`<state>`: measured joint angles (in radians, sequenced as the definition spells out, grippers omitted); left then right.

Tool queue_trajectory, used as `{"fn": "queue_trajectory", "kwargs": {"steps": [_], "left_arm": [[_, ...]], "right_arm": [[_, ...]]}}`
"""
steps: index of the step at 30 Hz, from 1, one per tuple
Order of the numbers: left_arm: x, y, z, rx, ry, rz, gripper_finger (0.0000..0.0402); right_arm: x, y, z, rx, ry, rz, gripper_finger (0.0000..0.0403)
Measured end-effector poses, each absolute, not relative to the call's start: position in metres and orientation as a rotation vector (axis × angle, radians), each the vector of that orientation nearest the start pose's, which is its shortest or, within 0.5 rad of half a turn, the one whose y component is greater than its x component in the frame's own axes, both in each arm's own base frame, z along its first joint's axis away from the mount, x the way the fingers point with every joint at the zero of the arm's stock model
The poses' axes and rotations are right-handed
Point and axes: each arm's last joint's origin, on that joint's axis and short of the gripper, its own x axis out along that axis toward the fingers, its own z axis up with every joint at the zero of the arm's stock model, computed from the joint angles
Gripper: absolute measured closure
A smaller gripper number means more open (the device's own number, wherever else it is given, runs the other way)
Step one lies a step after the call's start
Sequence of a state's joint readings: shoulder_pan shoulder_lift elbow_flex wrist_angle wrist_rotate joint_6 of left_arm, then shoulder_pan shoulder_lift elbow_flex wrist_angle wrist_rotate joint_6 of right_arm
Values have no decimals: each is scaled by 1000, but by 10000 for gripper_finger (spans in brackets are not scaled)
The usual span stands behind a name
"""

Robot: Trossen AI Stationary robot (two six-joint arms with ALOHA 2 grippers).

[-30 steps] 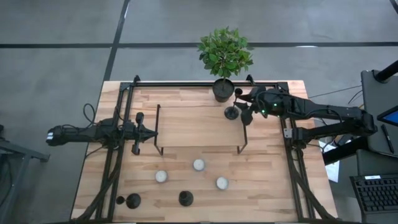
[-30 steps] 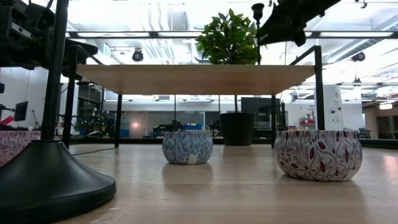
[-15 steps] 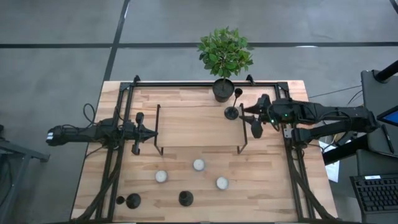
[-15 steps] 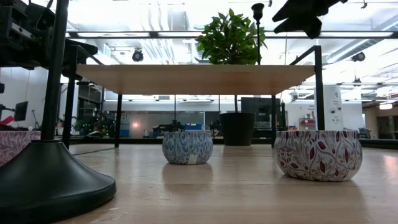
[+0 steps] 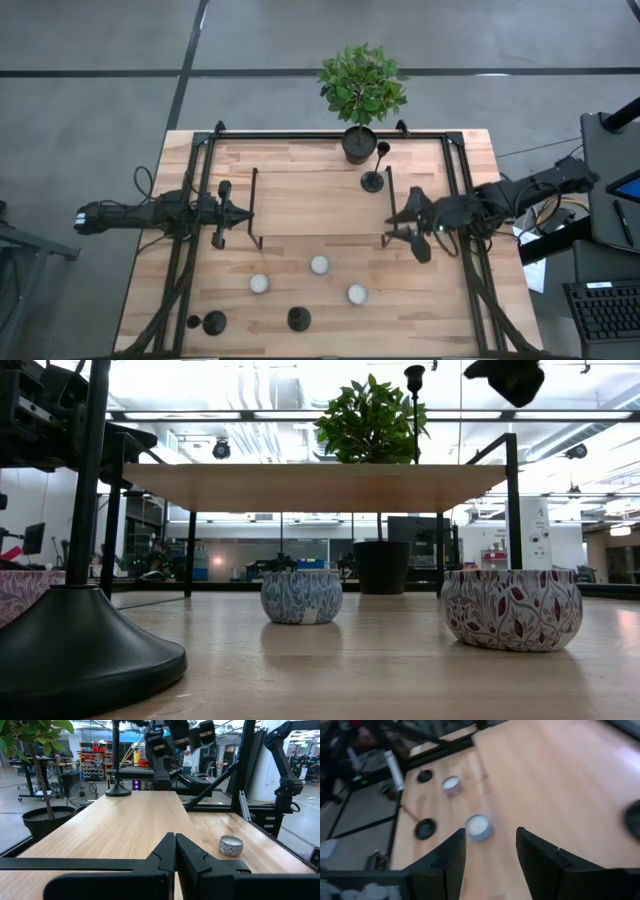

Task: Pick & Place candle stick holders
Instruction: Put the right black candle holder on the shelf aligned with the other black candle holder

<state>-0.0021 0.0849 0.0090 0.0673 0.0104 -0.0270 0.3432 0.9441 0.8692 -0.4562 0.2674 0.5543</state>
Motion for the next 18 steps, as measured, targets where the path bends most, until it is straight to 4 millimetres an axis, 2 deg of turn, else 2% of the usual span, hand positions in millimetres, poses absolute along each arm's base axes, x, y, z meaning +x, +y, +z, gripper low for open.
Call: {"fn": "queue_trajectory", "kwargs": {"steps": [9, 18], "left_arm": [[102, -1, 166, -27, 9, -12, 392], [102, -1, 166, -27, 9, -12, 392]], "right_arm": [[200, 109, 295, 359, 538, 45, 244], [196, 154, 273, 225, 515, -20, 301]]}}
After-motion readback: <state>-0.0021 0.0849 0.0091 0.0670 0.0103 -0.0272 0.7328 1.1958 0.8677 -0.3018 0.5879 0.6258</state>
